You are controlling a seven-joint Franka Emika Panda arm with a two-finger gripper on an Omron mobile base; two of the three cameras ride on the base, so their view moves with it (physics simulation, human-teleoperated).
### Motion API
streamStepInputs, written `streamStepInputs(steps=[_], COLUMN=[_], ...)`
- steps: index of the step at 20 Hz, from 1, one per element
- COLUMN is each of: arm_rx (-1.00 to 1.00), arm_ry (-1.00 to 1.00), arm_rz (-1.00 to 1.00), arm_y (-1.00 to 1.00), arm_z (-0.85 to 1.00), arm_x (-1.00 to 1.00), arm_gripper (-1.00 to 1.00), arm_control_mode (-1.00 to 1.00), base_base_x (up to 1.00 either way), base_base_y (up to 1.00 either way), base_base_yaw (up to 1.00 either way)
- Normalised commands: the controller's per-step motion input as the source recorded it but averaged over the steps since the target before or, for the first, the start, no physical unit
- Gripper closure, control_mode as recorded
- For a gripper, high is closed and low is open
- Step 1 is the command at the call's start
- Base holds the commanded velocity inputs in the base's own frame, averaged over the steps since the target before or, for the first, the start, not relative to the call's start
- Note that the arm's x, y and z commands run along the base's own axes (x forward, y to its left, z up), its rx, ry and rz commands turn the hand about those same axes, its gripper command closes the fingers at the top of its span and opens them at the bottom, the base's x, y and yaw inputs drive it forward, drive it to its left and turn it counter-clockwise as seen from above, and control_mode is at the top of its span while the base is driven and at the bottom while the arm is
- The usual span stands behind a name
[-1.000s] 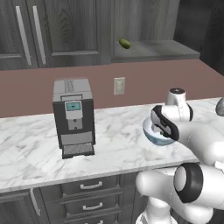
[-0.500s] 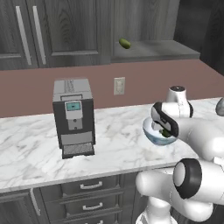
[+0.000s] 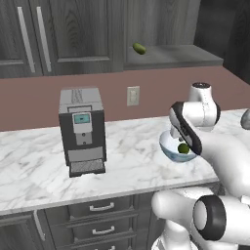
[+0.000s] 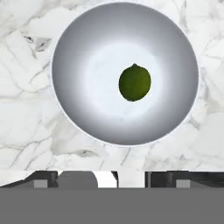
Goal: Pick the lime from the cabinet and place it in the bowl. Then pick the bowl and place it in the sink. Then turn on the sink facuet.
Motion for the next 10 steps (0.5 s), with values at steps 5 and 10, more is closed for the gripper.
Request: streamStepInputs(steps=[5, 10], arm_rx=[-0.15, -0.07], arm_ry=[-0.02, 0.00], arm_rz=[0.17, 0.09], arm_y=[0.80, 0.13], arm_z=[-0.05, -0.28], arm_x=[-0.75, 0.09], arm_gripper=[-1.00, -1.00], arm_control_mode=[-1.00, -1.00], base_base_x=[0.00, 0.00], base_base_y=[0.00, 0.00], base_base_yaw=[0.00, 0.00])
